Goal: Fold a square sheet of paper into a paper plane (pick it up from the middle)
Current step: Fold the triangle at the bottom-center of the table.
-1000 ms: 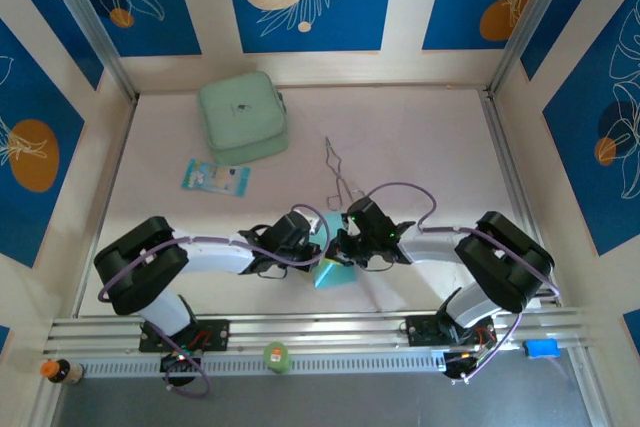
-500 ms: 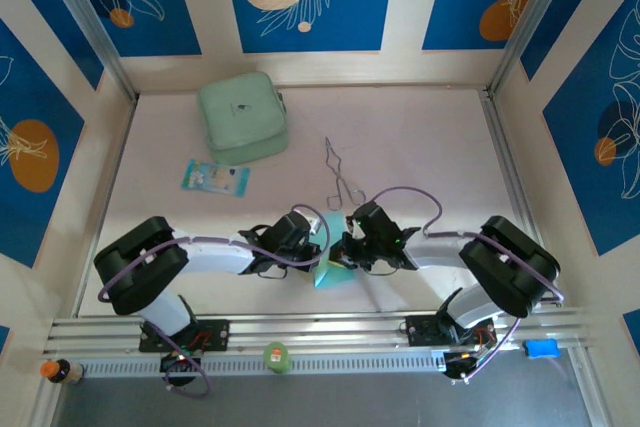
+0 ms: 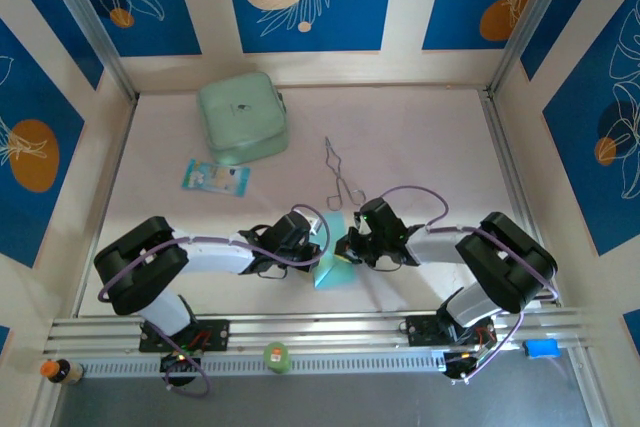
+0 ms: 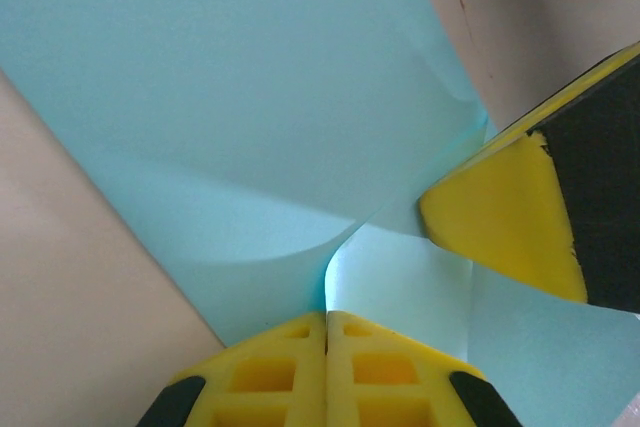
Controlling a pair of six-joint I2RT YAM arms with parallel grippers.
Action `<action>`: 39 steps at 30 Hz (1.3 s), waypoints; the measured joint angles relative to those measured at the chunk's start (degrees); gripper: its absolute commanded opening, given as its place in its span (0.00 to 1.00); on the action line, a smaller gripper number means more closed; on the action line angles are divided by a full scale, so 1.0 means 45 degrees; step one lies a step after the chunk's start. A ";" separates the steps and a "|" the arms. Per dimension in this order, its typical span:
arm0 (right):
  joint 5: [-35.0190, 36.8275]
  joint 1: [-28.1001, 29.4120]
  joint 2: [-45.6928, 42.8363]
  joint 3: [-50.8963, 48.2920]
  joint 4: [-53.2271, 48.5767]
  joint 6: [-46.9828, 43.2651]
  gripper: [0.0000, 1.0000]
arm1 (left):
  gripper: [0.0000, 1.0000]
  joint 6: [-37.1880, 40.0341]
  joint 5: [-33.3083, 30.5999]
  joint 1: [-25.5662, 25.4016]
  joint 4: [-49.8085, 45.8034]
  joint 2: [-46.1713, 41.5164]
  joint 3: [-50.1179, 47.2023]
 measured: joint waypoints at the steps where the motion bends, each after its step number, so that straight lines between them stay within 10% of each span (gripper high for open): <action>1: -0.0005 0.0000 -0.0029 -0.0005 0.0005 0.0015 0.02 | 0.02 0.0000 0.0000 0.0000 0.0000 0.0000 0.0000; 31: 0.0024 -0.1923 -0.2084 -0.1321 0.0053 0.0457 0.04 | 0.02 0.0005 0.0000 0.0000 -0.0005 0.0000 0.0005; 39: -0.0073 -0.0811 -0.3138 -0.0029 -0.1132 -0.0389 0.04 | 0.02 0.0005 0.0000 0.0000 -0.0010 0.0000 0.0005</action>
